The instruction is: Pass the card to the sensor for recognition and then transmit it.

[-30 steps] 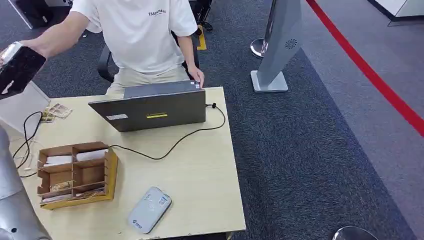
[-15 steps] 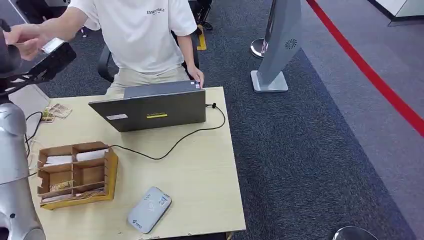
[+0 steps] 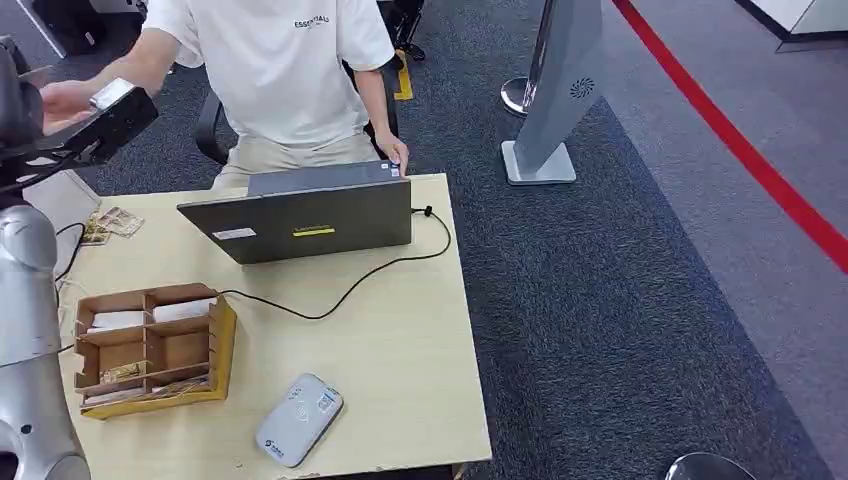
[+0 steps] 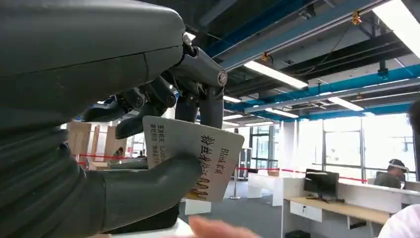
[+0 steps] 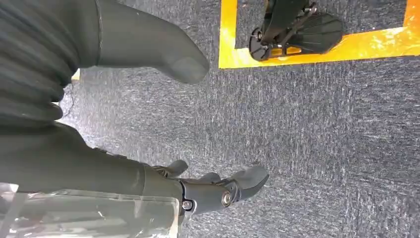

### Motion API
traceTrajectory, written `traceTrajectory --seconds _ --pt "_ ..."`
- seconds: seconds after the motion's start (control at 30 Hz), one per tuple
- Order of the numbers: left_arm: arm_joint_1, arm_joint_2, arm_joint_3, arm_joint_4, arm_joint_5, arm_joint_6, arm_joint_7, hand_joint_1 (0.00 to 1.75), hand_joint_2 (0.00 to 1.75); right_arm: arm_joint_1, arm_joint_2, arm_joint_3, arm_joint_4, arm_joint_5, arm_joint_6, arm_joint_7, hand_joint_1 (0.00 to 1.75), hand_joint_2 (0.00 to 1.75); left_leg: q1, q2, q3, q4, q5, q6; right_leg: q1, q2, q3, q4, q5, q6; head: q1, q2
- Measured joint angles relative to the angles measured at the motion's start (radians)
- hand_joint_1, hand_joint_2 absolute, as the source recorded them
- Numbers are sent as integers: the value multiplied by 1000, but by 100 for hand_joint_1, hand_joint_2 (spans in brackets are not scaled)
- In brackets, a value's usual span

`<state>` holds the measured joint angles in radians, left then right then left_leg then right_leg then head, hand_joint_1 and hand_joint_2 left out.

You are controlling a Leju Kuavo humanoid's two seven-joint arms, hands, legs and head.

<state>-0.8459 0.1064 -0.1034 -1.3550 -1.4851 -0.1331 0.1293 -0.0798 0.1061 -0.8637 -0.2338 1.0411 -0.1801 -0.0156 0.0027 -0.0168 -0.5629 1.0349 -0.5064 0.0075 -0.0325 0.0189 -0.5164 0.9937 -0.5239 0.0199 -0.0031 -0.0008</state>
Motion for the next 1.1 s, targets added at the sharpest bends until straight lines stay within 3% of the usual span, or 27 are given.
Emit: traceTrajectory --seconds 0.1,0.2,0.37,0.63,0.83,1.1 --pt "21 -13 -1 -15 0 16 -27 175 175 0 1 -2 0 11 -2 6 0 175 0 0 0 0 0 0 0 0 0 0 0 0 0 0" --pt "97 -47 -2 -91 0 57 -71 175 175 0 4 -10 0 23 -5 13 0 175 0 0 0 0 0 0 0 0 1 0 0 0 0 0" --pt "326 -108 -51 -309 2 143 -138 175 175 0 16 -27 -1 49 -19 29 0 175 -1 1 0 0 -2 1 -1 1 0 -2 -1 1 0 0" --pt "659 -108 -202 -547 3 290 -148 175 175 3 29 -51 -1 76 -32 39 0 175 -1 1 0 -1 -3 2 0 1 0 -2 -1 1 0 0" --pt "828 -101 -301 -609 4 357 -144 175 175 5 38 -71 -5 85 -38 43 0 175 -1 1 0 -1 -3 2 -1 1 1 -2 -1 1 0 0" --pt "980 -152 -316 -557 19 367 -168 175 175 5 49 -89 -6 125 -38 48 0 175 -1 1 0 -1 -3 2 -1 1 0 -3 -1 1 0 0"
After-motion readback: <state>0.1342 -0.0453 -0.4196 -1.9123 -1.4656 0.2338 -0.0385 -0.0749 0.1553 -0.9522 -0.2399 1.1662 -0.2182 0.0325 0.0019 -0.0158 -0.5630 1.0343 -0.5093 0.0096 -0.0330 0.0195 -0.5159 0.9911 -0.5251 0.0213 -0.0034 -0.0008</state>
